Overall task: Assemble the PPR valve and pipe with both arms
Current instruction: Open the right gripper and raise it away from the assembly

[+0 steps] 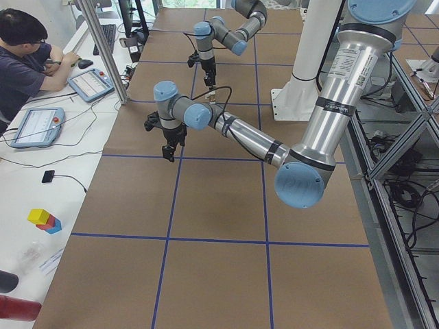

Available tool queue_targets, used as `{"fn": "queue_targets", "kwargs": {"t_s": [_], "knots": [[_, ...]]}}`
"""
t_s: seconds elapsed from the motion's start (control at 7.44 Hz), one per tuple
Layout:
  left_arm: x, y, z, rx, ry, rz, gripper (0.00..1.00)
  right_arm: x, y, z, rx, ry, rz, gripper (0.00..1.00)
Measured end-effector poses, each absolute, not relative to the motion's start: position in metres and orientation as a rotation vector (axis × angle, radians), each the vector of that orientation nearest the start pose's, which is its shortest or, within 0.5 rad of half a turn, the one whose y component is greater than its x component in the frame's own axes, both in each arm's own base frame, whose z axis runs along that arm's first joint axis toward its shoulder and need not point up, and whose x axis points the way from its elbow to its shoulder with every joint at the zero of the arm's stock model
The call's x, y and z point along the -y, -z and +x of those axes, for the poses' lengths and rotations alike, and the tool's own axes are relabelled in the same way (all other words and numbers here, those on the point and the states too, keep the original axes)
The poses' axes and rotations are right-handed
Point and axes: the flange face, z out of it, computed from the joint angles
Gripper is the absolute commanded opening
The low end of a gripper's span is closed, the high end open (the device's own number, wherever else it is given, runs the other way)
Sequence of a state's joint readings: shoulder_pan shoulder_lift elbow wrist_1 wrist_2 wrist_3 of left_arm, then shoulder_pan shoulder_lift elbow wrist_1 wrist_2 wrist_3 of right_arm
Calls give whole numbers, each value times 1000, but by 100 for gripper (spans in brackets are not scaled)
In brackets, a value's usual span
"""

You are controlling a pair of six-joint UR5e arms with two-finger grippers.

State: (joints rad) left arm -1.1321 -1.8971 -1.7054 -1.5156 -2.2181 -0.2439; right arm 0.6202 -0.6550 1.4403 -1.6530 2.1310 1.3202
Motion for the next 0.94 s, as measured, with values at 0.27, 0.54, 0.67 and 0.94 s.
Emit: {"fn": "queue_targets", "kwargs": {"t_s": [0.27, 0.54, 0.67, 0.94], "knots": [[584, -425, 193, -735, -316, 154, 100, 504, -114, -527, 906, -162, -169, 99], [584, -425, 193, -734, -317, 154, 100, 507, -88, -476, 933, -196, -129, 99], [585, -425, 192, -733, -317, 156, 100, 516, -91, -448, 923, -218, -103, 99], [591, -430, 168, -724, -332, 183, 100, 549, -160, -360, 863, -156, 1, 99]]}}
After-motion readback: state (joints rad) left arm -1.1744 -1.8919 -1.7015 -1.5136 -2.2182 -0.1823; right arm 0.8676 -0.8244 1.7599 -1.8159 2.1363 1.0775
